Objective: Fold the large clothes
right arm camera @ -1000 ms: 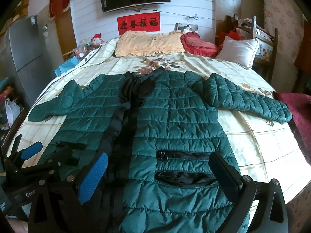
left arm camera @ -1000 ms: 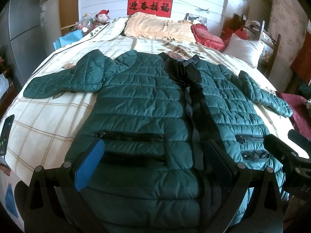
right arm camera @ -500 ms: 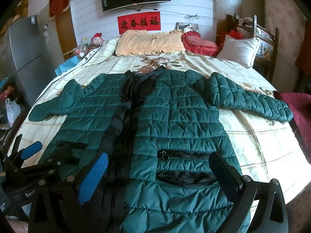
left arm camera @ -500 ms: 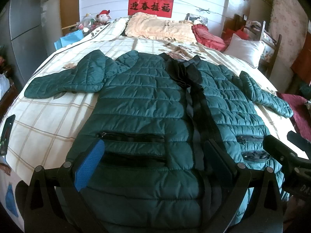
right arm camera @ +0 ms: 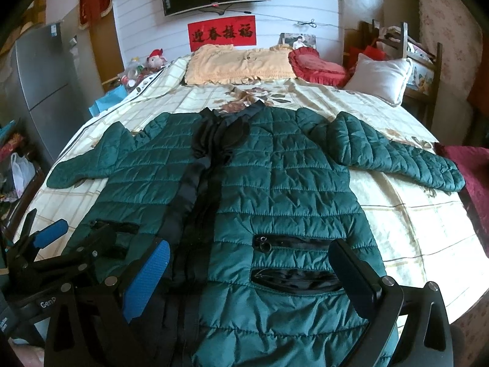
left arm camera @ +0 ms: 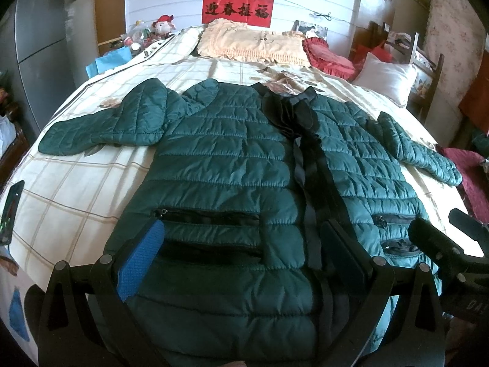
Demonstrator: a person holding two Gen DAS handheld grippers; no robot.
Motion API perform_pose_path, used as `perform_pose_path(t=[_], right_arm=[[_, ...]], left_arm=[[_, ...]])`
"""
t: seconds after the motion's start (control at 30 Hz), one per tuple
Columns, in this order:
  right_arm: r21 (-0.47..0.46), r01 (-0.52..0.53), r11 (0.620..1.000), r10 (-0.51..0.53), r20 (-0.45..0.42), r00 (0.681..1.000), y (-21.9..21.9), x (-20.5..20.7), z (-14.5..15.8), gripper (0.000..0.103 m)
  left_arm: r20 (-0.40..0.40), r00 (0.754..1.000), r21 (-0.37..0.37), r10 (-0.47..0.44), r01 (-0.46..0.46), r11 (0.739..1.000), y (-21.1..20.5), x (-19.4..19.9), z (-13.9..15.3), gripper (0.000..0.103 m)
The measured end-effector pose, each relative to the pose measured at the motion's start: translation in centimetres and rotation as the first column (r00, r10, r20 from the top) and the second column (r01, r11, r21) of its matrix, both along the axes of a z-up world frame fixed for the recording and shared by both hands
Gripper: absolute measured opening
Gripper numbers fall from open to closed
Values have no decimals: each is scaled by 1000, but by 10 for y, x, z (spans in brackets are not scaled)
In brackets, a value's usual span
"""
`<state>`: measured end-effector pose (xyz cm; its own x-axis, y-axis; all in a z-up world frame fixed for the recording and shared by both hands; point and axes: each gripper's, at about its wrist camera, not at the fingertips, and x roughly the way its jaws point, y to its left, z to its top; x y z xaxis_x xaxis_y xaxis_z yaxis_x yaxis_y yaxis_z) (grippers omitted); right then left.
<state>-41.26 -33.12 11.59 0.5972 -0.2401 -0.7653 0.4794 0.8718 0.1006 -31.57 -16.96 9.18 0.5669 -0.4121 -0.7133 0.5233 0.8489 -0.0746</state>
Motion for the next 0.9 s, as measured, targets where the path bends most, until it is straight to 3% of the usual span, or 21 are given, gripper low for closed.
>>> perform_pose_path(t=[0.9], right_arm=[[2,-14,1000,14,-9,1000,4,2,-4,103]], left_arm=[[4,1000,0,11,-11,1000,2,4,0,102]])
